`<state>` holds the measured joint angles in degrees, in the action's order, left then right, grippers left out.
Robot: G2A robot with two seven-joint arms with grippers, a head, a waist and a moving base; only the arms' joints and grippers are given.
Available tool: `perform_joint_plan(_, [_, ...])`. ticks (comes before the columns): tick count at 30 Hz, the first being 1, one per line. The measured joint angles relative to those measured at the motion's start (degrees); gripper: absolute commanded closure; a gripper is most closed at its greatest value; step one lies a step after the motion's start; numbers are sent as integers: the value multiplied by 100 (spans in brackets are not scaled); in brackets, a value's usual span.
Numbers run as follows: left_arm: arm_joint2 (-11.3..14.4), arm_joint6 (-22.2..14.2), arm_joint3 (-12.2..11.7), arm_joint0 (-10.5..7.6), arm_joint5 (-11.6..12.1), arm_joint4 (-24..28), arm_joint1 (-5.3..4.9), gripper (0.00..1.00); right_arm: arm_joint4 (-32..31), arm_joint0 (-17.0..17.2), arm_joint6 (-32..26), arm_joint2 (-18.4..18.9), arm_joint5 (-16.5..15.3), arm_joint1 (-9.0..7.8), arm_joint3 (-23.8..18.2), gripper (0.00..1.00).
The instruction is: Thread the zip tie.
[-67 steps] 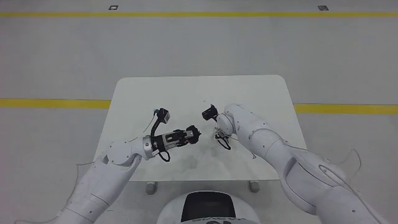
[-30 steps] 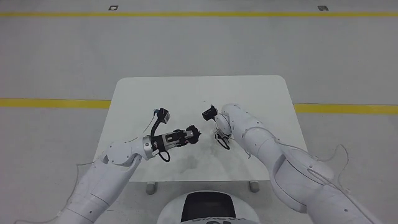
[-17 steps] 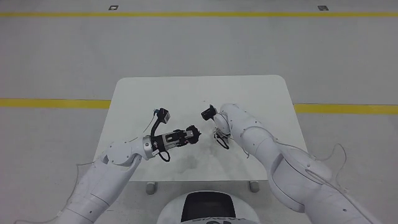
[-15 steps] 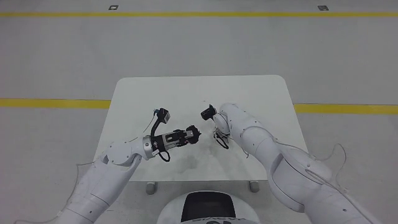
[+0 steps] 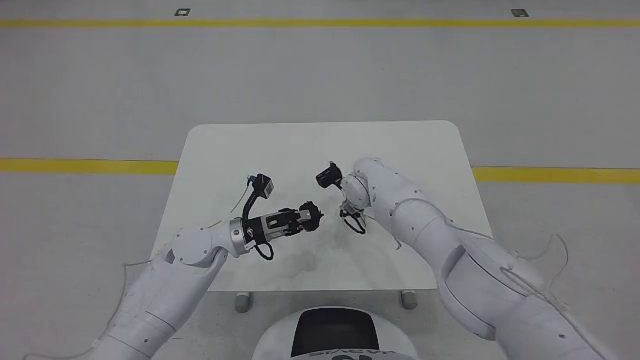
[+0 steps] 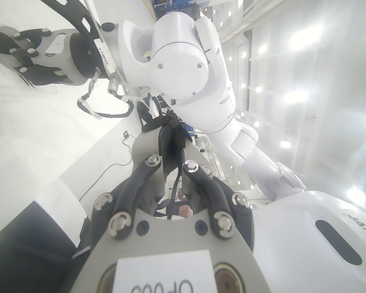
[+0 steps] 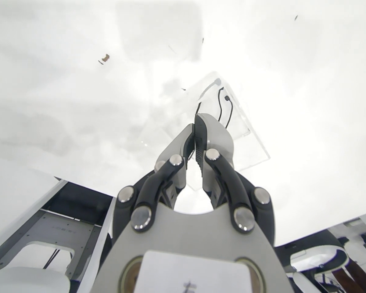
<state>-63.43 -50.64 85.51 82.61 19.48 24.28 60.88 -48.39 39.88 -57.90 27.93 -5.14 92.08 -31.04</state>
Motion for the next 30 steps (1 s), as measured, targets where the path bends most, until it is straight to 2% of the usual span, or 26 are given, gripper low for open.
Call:
perform_joint_plan(3, [0,0,0,0,0,0,0,100,-36,67,-73,196,10,-183,-392,100])
perform_joint_plan(6, [0,0,0,0,0,0,0,100,-87,223,-138,510,-21,-449,-947,100])
perform_joint_plan(9, [0,0,0,0,0,0,0,100,-206,544,-244,964,-49,-798,-1740,100])
perform_joint_plan(13, [0,0,0,0,0,0,0,100,-479,1353,-534,1857,-188,-1351,-3246,100])
perform_joint_plan(16, [0,0,0,0,0,0,0,100,-608,2035,-729,2514,-384,-1663,-4330,100])
perform_joint_plan(18, [0,0,0,0,0,0,0,100,-575,2350,-747,2818,-556,-1764,-4805,100])
perform_joint_plan(19, [0,0,0,0,0,0,0,100,-565,2401,-745,2872,-583,-1775,-4911,100])
perform_joint_plan(30, [0,0,0,0,0,0,0,100,-565,2356,-741,2831,-569,-1768,-4836,100])
